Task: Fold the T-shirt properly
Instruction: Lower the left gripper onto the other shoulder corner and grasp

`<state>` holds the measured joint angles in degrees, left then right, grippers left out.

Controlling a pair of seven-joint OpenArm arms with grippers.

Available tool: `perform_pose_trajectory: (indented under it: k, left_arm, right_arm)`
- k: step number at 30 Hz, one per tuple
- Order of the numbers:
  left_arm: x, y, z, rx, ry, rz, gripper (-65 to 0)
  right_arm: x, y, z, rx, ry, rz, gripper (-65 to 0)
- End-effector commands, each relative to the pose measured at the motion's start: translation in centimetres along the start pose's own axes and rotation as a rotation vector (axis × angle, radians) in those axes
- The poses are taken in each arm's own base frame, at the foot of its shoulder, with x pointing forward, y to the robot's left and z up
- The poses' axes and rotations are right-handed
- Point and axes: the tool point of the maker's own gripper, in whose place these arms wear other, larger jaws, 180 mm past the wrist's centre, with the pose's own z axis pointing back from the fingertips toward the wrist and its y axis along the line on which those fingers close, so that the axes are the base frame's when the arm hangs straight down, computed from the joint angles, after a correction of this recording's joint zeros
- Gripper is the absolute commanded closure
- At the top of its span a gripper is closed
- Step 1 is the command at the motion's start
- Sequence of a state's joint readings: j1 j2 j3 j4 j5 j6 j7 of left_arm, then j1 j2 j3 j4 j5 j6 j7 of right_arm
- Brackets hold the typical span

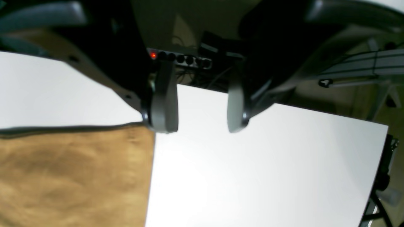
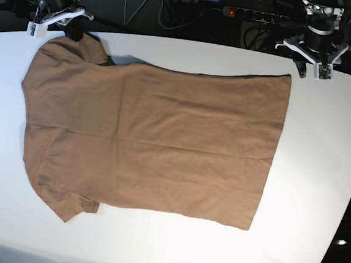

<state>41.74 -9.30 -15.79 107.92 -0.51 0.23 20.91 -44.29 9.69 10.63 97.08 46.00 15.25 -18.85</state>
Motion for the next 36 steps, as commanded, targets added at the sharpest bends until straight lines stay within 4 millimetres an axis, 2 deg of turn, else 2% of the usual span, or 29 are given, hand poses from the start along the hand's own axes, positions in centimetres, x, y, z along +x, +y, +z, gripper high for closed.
perform_pose_trajectory:
  k: [1,12,18,23,26,33,36]
  left_arm:
    - [1.1,-0.1,0.4,-0.005,-0.035,0.003,-25.3]
    - [1.4,-1.0,0.3,-0.102,-0.027,0.188,-25.3]
    - [2.8,-3.3,0.2,-0.361,0.025,0.237,-25.3]
    - [2.4,-0.9,-1.2,-0.384,0.089,0.296,-25.3]
    - [1.9,0.6,-1.3,-0.377,0.099,0.283,-25.3]
    - [1.0,1.1,-2.3,-0.386,0.131,0.286,-25.4]
    - [-0.1,1.2,-2.9,-0.382,0.160,0.311,-25.4]
  right_arm:
    - [0.0,-0.1,0.4,-0.001,0.006,0.015,-0.1]
    - [0.0,-0.1,0.4,-0.001,0.006,0.015,-0.1]
    - [0.5,-0.5,0.5,-0.003,0.008,0.038,-0.1]
    - [0.5,-0.5,0.5,-0.003,0.008,0.038,-0.1]
    - [0.5,-0.5,0.5,-0.003,0.008,0.038,-0.1]
    - [0.6,-0.6,0.5,-0.004,0.009,0.044,-0.1]
    - [0.6,-0.6,0.5,-0.004,0.009,0.044,0.0]
